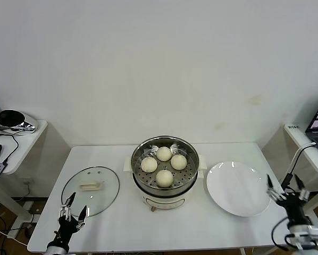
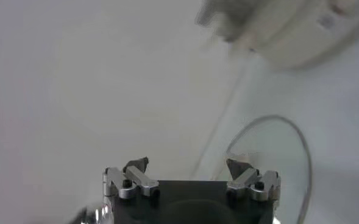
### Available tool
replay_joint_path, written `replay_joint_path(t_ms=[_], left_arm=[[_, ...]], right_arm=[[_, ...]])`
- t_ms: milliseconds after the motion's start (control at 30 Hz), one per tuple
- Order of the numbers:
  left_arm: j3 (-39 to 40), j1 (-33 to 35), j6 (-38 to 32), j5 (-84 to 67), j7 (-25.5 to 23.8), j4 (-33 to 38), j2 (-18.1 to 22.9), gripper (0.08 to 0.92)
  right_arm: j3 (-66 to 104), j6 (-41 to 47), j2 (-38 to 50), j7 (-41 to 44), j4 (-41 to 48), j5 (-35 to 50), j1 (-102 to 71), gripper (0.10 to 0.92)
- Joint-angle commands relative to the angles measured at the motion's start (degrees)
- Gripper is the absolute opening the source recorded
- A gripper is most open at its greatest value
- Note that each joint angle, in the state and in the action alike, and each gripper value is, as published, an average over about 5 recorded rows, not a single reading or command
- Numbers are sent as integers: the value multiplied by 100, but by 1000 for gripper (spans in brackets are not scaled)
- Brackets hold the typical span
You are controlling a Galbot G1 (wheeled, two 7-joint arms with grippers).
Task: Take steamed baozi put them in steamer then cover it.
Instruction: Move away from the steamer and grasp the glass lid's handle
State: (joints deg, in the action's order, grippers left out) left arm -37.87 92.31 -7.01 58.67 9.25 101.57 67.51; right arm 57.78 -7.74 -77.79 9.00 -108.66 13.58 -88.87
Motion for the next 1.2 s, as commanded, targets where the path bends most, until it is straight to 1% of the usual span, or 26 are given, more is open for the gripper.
replay_joint_path(t_ms=[33, 367, 567, 967, 1200], left_arm=[[134, -1103, -67, 1633, -42, -1075, -315, 823], [265, -1903, -71, 1580, -84, -1564, -342, 823], [402, -2337, -111, 1584, -86, -2036, -290, 823], [671, -2965, -202, 1572, -48, -2818, -184, 823], [736, -3180, -212, 1462, -27, -3149, -148, 823]], right_arm=[[713, -28, -516, -131, -135, -141, -589, 823], [636, -45, -587, -96, -113, -242, -625, 823], [575, -62, -631, -85, -120, -305, -632, 823], [571, -52, -623, -101, -127, -356, -680, 823], [517, -66, -625, -97, -25, -447, -643, 823]])
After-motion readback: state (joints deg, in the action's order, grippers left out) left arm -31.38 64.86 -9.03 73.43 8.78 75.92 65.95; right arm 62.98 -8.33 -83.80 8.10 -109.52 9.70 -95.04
